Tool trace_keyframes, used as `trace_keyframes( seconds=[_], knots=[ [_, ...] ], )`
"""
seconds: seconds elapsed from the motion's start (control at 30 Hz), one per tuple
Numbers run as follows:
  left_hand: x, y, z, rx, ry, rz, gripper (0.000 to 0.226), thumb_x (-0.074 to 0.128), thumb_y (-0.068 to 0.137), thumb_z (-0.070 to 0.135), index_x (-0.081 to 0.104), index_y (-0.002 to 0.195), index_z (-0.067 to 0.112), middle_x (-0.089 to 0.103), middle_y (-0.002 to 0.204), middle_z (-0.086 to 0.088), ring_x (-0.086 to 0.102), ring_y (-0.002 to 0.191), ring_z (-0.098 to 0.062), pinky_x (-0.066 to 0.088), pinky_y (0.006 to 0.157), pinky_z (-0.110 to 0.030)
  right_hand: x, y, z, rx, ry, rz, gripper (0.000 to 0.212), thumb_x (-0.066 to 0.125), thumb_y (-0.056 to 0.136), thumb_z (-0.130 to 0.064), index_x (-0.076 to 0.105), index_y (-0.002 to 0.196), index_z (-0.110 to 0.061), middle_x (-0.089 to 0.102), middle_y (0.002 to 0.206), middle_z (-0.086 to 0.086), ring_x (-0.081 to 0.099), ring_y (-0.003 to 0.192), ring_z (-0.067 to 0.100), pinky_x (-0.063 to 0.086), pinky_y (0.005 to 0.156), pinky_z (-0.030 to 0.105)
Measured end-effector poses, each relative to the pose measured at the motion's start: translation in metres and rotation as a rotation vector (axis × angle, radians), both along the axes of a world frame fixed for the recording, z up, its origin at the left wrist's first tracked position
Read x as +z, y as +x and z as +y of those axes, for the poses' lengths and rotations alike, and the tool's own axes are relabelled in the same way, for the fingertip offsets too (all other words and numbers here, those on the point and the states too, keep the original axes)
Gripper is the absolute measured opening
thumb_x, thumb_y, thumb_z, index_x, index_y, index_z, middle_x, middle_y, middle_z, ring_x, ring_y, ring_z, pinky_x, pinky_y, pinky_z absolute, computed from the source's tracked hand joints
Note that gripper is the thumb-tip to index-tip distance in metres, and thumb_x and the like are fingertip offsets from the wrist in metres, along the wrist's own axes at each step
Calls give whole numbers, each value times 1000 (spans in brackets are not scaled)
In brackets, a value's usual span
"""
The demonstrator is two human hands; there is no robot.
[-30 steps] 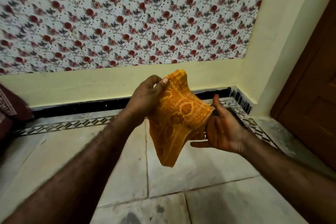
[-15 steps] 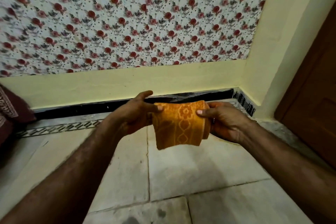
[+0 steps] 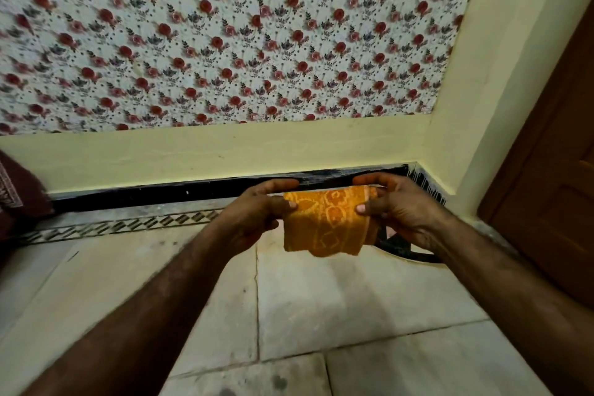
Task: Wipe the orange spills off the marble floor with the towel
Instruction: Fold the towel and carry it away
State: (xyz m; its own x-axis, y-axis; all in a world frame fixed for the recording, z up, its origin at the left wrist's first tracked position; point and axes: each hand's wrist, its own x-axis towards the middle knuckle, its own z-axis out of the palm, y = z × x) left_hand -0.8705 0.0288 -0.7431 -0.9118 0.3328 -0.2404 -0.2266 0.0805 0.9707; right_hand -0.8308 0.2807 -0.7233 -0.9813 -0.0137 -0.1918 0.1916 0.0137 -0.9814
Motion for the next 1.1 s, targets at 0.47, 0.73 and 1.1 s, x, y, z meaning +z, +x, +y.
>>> trace_keyframes(
  seconds=[0.47,0.73,1.1],
  knots=[
    [13,-1,12,136,142,79,37,75,82,8,75,113,28,72,118,-1,60,118,-32,40,112,-51,9,-6,12,-37,-80,127,50,64,78,19,76,114,-14,69,121,11,64,111,34,57,89,56],
    [35,-2,7,110,-33,385,47,79,79,2,69,120,21,78,100,3,72,99,-13,59,83,-27,15,0,5,-67,141,219,56,69,82,14,69,125,-22,65,120,1,64,106,26,61,83,57],
    [41,1,15,156,-444,601,50,82,80,19,66,128,16,70,113,-3,68,101,-18,59,92,-37,14,-3,2,-152,430,332,22,67,95,-9,73,114,-20,71,109,-1,67,105,21,59,85,41]
  ],
)
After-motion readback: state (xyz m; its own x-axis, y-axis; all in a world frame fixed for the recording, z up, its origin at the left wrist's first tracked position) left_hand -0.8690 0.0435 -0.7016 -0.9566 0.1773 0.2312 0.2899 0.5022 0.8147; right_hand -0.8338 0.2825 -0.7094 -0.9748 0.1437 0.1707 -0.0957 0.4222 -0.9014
